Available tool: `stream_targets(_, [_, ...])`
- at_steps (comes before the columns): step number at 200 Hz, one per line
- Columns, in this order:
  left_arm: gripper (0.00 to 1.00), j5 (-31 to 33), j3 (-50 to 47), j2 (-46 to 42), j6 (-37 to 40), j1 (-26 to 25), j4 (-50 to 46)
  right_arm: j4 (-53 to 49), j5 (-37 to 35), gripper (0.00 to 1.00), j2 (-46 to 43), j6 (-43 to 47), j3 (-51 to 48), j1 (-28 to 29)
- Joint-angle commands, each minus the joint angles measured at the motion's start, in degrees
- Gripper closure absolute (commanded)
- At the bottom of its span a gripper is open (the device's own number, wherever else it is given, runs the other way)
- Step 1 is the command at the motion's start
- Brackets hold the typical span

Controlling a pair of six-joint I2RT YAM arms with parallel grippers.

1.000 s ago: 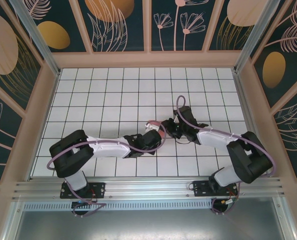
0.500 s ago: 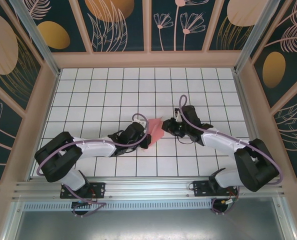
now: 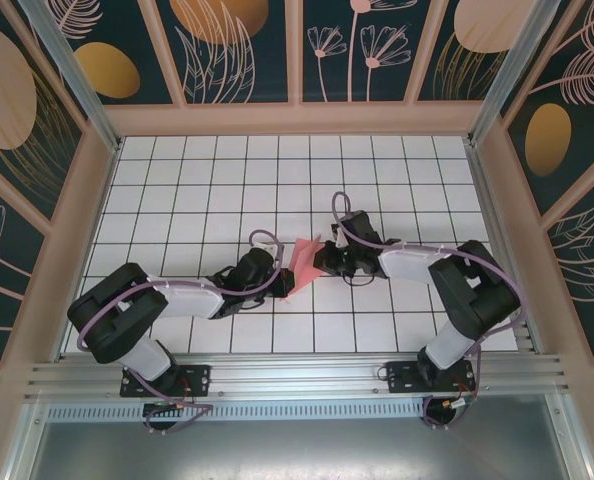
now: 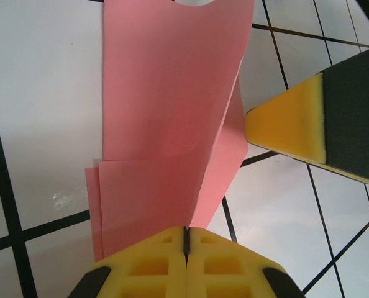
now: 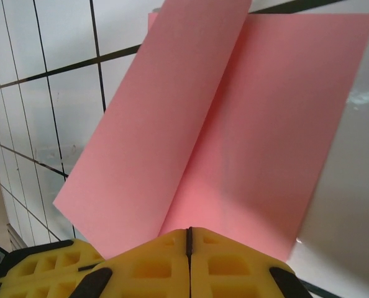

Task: Fold a paper plane with a square sheet of paper (pick it up from the middle)
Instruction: Fourth fold the wing at the center of the table.

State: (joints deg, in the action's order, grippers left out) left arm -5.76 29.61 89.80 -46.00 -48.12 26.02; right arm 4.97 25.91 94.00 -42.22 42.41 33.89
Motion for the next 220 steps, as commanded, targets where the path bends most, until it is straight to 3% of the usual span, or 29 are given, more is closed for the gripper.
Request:
stream_targets(1, [1.0, -1.2, -1.3, -1.6, -1.8, 0.8, 3.7, 1.5, 1.4, 0.94, 3.1, 1.5, 2.6, 0.4])
stream_targets(109, [1.0, -9.7, -5.9, 1.1, -6.1, 4.8, 13.7, -4.3, -3.6, 0.95, 8.7, 6.0, 4.7, 0.9])
stream_targets(139, [1.0, -8.5, -8.2, 1.5, -8.7, 4.9, 17.7, -4.5, -3.8, 0.95, 8.7, 6.1, 5.0, 0.9])
stream_targets(220, [1.0, -7.6, -8.3, 2.0, -8.7, 6.0, 16.6, -4.6, -3.6, 0.95, 8.6, 6.1, 5.4, 1.2])
